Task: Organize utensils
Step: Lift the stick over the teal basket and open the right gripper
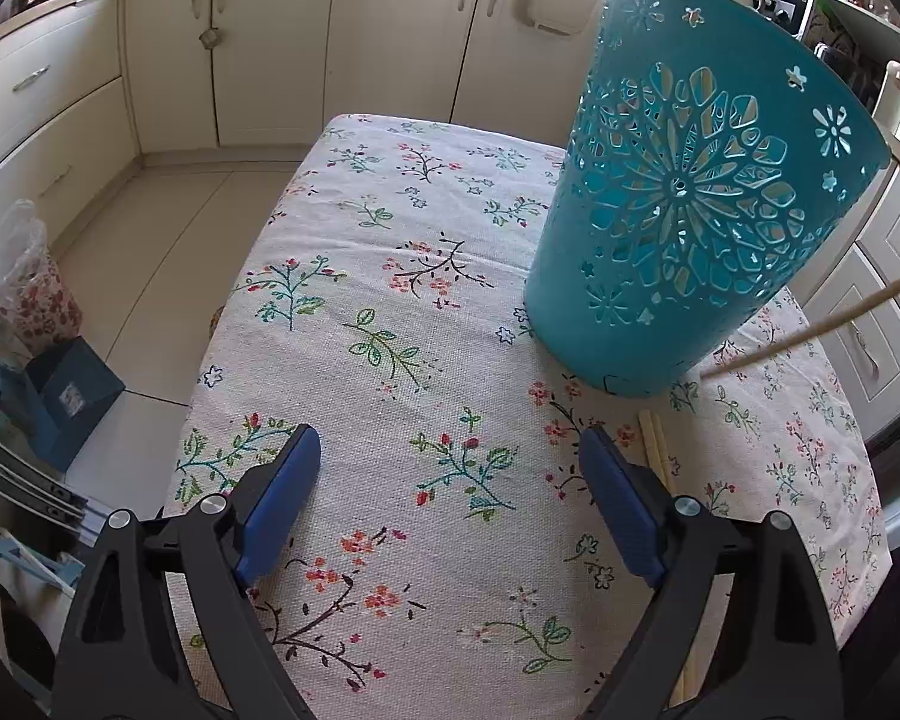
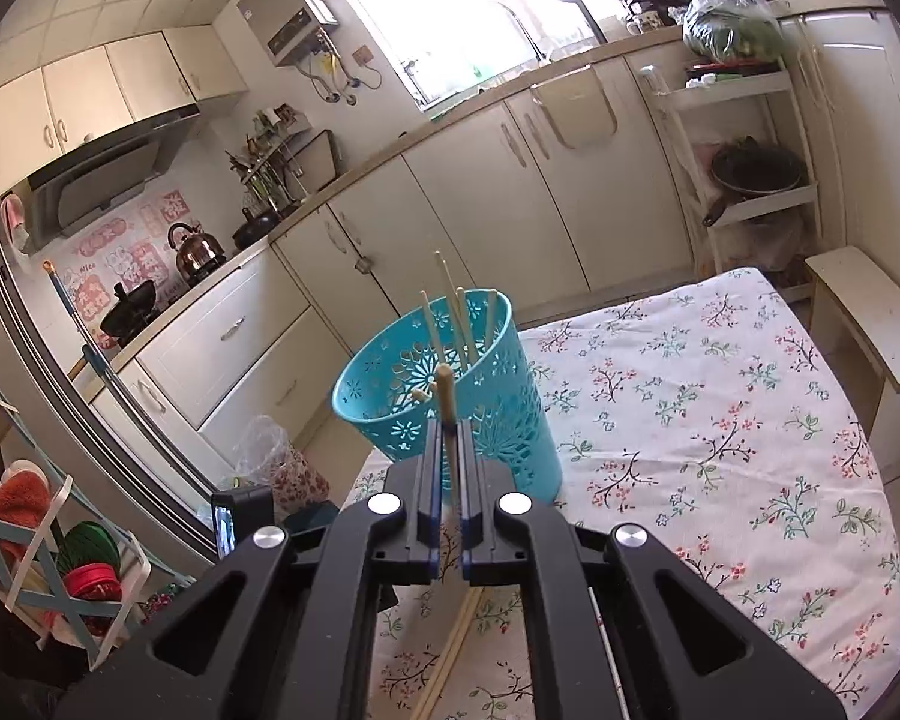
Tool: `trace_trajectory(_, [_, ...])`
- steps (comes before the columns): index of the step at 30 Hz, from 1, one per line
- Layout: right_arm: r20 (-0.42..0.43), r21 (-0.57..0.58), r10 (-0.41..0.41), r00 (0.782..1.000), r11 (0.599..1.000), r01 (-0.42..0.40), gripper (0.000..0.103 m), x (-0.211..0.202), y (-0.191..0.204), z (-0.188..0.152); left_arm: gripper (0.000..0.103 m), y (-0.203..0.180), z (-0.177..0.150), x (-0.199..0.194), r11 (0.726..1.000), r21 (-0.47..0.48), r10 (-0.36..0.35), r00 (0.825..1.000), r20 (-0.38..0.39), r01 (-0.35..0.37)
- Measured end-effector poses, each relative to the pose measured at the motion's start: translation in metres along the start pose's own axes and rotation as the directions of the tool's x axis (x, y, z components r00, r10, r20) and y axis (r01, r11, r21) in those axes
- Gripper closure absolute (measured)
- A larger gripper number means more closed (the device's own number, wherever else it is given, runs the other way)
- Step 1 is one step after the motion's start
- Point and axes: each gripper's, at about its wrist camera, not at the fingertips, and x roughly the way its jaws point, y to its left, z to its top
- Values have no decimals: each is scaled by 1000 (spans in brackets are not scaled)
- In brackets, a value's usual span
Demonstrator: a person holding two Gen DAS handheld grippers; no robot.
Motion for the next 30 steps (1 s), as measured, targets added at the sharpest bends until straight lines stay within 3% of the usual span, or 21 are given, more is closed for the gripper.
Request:
trace_trajectory(10, [27,-9,35,999,999,-35,98,-22,10,14,18,0,0,2,1000,1,-1,1000,-1,1])
trace_trajectory(20, [135,-75,152,979,987,-143,98,-53,50,71,18,-1,0,2,1000,1,-1,1000,-1,1])
trace_trajectory(26, [208,-142,124,970,985,-96,98,-38,71,113,17,-1,0,3,1000,-5,-10,1000,1,10])
trace_trajectory(30, [177,-180,45,983,984,-13,98,1,70,116,17,1,1,2,1000,-11,-19,1000,4,19])
